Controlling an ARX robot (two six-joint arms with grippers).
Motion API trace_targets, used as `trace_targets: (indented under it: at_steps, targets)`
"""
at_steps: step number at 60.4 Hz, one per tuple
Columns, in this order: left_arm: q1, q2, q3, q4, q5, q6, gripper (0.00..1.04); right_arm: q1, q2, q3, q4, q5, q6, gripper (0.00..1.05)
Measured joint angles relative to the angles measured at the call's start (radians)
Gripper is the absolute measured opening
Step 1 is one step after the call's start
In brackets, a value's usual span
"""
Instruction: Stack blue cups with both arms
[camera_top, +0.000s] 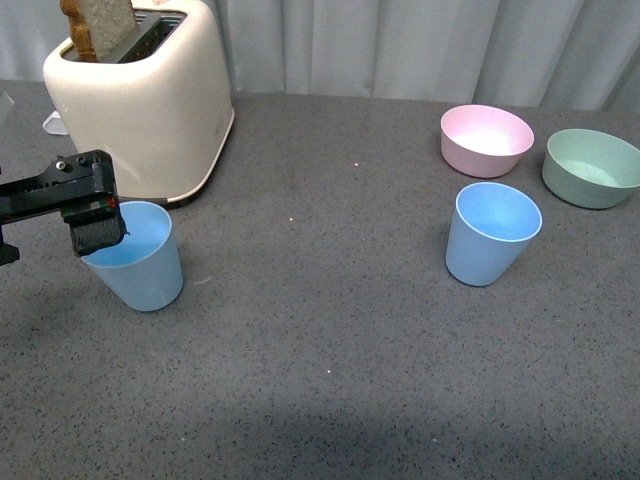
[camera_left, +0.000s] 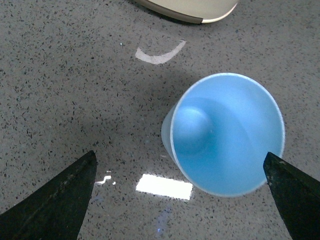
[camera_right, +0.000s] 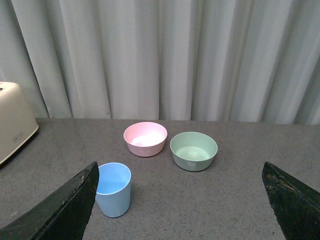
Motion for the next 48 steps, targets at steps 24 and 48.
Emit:
trace_targets:
  at_steps: [24,48]
  targets:
    - [0.011,0.145,0.116,-0.086,0.046,-0.037,0.72,0.000,0.000,0.000,0.000,0.000,0.000,0.95]
    - [0.008,0.146,0.136,-0.111,0.064,-0.070,0.04,0.000,0.000,0.000,0.000,0.000,0.000,0.95]
